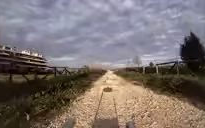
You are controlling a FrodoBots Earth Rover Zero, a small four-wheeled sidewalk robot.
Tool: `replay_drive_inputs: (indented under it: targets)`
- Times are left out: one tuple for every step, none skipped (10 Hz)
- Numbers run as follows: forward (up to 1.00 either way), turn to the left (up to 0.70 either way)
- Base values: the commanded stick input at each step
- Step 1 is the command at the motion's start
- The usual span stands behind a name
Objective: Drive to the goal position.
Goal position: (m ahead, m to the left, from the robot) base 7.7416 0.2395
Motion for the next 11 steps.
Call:
replay_drive_inputs:
  targets:
    - [0.70,0.00]
    - [0.70,0.00]
    - [0.70,0.00]
    - [0.70,0.00]
    - [0.70,-0.02]
    - [0.70,-0.31]
    - [0.70,-0.19]
    - [0.70,0.00]
    - [0.70,0.00]
    - [0.70,0.00]
    - [0.70,0.00]
